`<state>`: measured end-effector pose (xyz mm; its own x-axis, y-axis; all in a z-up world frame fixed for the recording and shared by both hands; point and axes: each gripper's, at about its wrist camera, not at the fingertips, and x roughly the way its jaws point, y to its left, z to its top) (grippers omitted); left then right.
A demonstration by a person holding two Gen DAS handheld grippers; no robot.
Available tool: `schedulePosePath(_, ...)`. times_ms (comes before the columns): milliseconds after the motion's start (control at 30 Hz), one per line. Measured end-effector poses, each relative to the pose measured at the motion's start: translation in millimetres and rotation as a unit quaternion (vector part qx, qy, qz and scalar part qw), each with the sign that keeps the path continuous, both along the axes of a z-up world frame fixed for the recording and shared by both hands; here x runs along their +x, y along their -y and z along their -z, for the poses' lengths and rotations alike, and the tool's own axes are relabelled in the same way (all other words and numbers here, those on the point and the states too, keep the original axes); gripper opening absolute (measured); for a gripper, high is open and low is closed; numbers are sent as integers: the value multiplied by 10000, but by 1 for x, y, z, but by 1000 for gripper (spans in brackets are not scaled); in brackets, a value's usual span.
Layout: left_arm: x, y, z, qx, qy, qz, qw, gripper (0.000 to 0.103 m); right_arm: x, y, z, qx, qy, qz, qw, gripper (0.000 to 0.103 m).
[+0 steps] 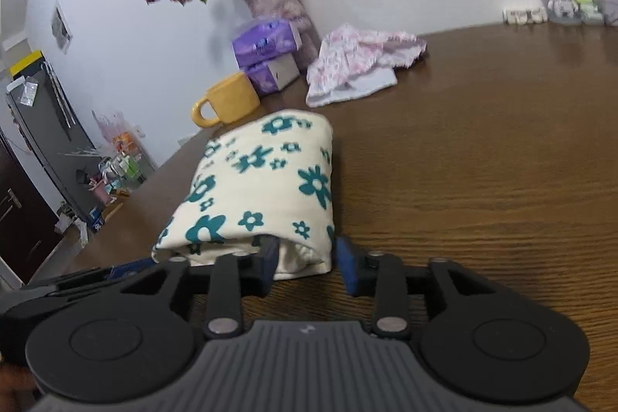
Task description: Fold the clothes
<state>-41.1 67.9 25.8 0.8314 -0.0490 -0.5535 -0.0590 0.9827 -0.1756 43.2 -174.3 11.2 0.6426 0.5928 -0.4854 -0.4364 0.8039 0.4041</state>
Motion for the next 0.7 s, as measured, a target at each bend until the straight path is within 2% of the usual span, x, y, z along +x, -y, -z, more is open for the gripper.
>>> schedulePosePath(33, 0, 0, -4, -50, 37, 57, 10000, 49, 0, 4, -5, 50, 18, -13, 10000, 39)
schedulePosePath(100, 3, 0, -14, -155, 180, 148, 9996, 53, 5, 10, -14, 182, 32, -39, 9998, 50)
schedulePosePath(167, 11, 4, -26, -175, 388, 185, 9989, 56, 11, 13, -24, 293, 41, -71, 9995, 50)
schedulePosePath(267, 29, 11, -41, 51, 612, 106, 9981, 56, 31, -1, -33, 233, 93, -134, 9996, 50)
schedulePosePath(333, 45, 15, -43, 304, 632, -3, 9975, 48, 46, -16, -33, 49, 94, -177, 9998, 49)
schedulePosePath(433, 69, 16, -36, 432, 397, 76, 9982, 31, 66, -36, -30, -107, 27, -319, 9994, 30)
schedulePosePath(467, 74, 16, -32, 450, 315, 100, 9984, 29, 71, -40, -28, -115, -11, -357, 9993, 26)
schedulePosePath(700, 84, 7, -14, 440, 92, 153, 9989, 30, 70, -59, -22, -548, 318, -432, 9971, 25)
